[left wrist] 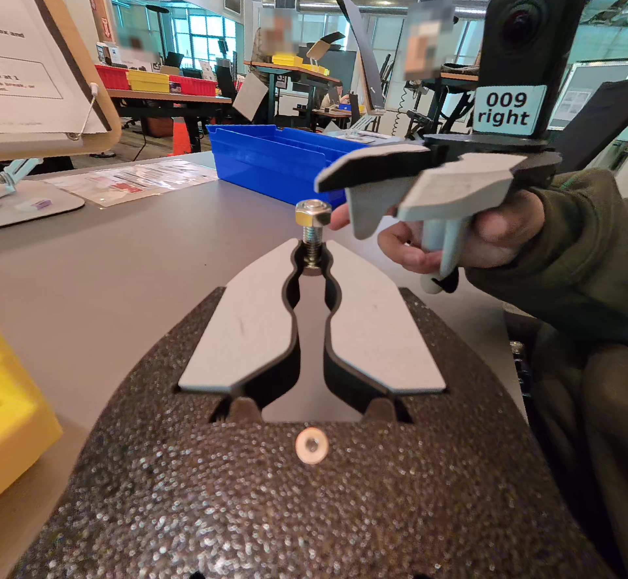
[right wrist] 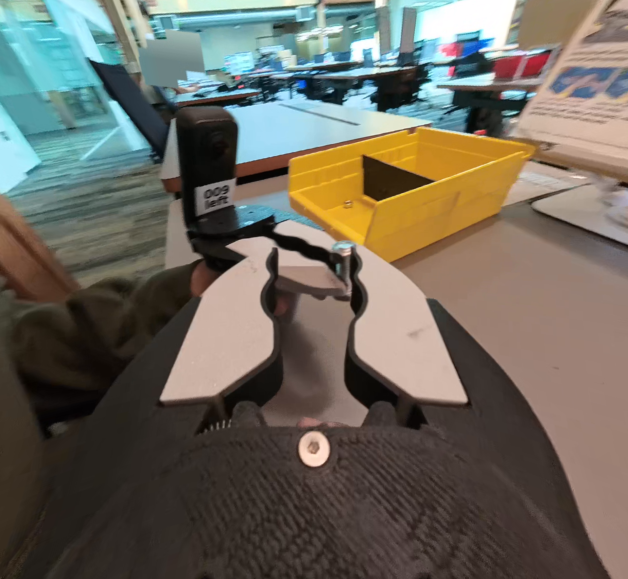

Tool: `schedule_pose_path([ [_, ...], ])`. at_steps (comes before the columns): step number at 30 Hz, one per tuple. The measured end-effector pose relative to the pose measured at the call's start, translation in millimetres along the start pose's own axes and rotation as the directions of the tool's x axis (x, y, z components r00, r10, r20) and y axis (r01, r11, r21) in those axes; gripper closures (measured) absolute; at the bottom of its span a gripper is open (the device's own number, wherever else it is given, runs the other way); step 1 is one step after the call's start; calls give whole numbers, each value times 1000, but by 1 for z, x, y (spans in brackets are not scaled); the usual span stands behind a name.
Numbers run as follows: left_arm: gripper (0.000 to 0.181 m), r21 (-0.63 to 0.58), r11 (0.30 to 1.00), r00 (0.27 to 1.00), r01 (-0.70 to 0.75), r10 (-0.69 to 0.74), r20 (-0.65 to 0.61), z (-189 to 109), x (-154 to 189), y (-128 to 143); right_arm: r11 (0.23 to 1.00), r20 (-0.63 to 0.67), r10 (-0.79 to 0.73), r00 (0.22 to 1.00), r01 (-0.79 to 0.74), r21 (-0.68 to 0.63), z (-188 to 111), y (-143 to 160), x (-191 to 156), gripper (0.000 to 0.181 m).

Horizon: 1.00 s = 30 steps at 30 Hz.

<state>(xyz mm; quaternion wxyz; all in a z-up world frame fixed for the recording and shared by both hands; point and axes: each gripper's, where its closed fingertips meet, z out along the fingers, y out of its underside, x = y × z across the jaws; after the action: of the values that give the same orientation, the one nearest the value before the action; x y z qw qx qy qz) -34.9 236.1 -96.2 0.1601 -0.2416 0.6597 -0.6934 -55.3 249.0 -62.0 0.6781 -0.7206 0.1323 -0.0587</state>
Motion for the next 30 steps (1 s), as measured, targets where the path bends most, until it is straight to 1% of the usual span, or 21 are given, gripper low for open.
schedule_pose_path([
  [2,172,-5,1000,1000,-6,6,-20,1,4,1,999,-63,29,998,-27,27,0,-2,11,131],
  [4,172,-7,1000,999,-5,5,-36,2,6,1,998,-72,59,996,-58,13,2,2,14,127],
  [6,172,-11,1000,999,-5,4,-34,2,6,2,998,-17,62,998,-62,-18,4,7,6,136],
  [7,172,-10,1000,1000,-5,5,-28,2,5,1,998,5,61,998,-61,-25,4,8,1,134],
  [9,172,-11,1000,1000,-9,9,3,2,1,2,998,2,44,999,-44,-40,4,8,0,135],
  [10,172,-10,1000,1000,-3,3,30,1,-3,1,998,11,39,999,-39,-52,1,8,1,141],
  [11,172,-9,1000,999,6,-6,33,0,-4,1,998,72,33,997,-29,-60,-1,8,-6,165],
  [12,172,-6,1000,1000,13,-13,27,0,-4,1,998,125,40,991,-33,-57,-4,7,-14,171],
  [13,172,-3,1000,999,15,-15,29,-1,-4,0,998,126,42,991,-36,-52,-4,6,-14,165],
  [14,172,-5,1000,1000,14,-14,25,0,-4,1,998,83,29,996,-25,-49,-4,6,-9,163],
  [17,172,-19,1000,1000,17,-17,12,1,-1,3,999,-51,10,999,-12,-48,-1,8,10,145],
  [21,172,-31,999,999,36,-36,-2,2,0,4,997,-137,40,990,-50,-67,1,16,25,134],
  [25,172,-42,998,999,45,-45,-17,3,1,5,997,-125,48,991,-56,-60,3,17,24,135],
  [28,172,-58,998,999,39,-40,-23,5,3,7,996,-57,63,996,-66,-53,7,16,12,140],
  [30,172,-54,998,999,38,-39,-11,4,2,7,996,-43,62,997,-65,-54,8,16,9,138],
])
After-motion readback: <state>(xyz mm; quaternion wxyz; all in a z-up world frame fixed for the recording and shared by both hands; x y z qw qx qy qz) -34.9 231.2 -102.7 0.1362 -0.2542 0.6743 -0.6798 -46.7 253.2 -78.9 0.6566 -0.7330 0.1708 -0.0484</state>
